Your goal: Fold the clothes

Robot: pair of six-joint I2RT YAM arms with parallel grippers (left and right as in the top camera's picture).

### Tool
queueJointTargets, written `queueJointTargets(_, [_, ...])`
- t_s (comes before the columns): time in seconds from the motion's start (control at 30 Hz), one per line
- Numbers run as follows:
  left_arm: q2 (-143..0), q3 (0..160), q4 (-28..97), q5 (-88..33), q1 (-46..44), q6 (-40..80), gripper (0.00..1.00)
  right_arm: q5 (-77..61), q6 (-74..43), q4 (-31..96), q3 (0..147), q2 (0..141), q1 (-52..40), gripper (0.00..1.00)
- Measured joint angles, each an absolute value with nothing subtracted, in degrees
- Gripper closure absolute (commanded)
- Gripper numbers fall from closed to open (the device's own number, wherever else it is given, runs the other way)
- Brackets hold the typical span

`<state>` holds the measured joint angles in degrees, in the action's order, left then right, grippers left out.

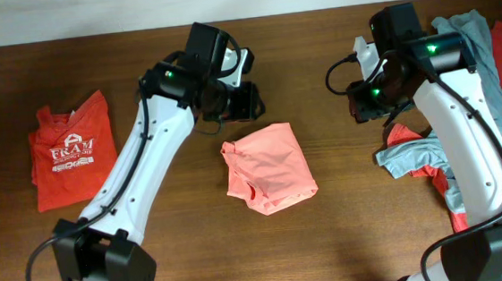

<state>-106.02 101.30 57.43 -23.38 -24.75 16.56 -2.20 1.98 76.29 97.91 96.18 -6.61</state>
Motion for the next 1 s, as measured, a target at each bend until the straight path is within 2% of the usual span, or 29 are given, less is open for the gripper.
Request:
queueJointTargets(0.13, [-106.0,93.2,49.5,-27.1,-26.3,22.6,0.63,0.9,-0.1,76.9,97.9,96.2,-4.6,0.47])
queueJointTargets(0.23, [-106.8,83.6,40.4,-30.7,-27.7,26.2,0.64,1.8,-1.7,77.6,97.8,96.2,0.4,0.47])
queueJointTargets(0.37, [-107.5,69.1,22.2,-37.7,-28.5,30.0,0.63,1.4,-2.6,77.7,97.8,96.2,5.4,0.47])
queueJointTargets(0.5, [-107.5,58.5,7.4,-44.4,-28.5,31.5,0.63,1.0,-2.8,77.6,97.8,96.2,6.6,0.47])
queueJointTargets(0.67, [-107.5,49.4,-1.6,-49.4,-28.5,32.4,0.62,0.4,-2.9,77.6,97.7,96.2,6.6,0.47])
queueJointTargets(0.73, [-107.5,47.2,-2.2,-49.0,-28.5,32.6,0.44,0.4,-3.0,77.6,97.7,96.2,6.6,0.47])
queueJointTargets(0.77, [-107.5,46.6,-2.1,-48.3,-28.3,32.8,0.41,0.4,-3.0,77.6,97.7,96.2,6.6,0.47])
queueJointTargets(1.0, [-106.1,45.0,-9.6,-45.7,-28.3,35.2,0.37,0.4,-3.0,78.1,97.7,96.2,6.6,0.47])
